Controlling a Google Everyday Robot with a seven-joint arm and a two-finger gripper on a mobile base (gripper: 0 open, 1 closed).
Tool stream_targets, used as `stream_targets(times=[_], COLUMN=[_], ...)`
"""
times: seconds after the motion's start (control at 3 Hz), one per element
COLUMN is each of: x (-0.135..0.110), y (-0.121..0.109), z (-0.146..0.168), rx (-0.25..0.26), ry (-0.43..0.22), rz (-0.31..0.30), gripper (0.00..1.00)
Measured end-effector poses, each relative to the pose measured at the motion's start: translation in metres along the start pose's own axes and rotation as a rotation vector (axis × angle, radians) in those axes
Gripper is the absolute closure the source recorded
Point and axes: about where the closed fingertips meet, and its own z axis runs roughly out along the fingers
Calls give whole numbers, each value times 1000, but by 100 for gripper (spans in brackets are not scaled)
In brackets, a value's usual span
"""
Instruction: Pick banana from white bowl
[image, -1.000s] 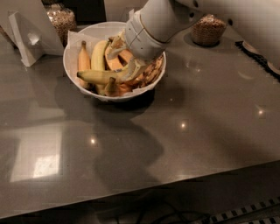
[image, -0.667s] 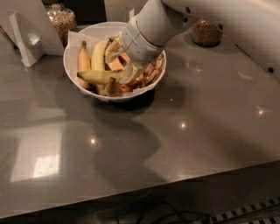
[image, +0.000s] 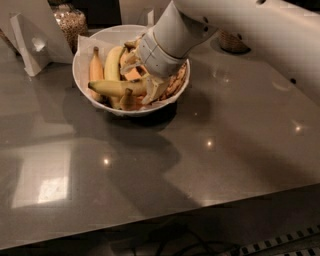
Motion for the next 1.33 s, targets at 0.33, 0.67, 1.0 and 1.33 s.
stream_targets(times=[0.33, 0.67, 1.0, 1.33], x=[11, 20, 25, 26], y=[3, 2, -1, -6], z=[9, 16, 15, 1], rx=[-21, -26, -21, -20], ry=[20, 39, 60, 87], rz=[10, 17, 20, 12], gripper=[46, 65, 88, 100])
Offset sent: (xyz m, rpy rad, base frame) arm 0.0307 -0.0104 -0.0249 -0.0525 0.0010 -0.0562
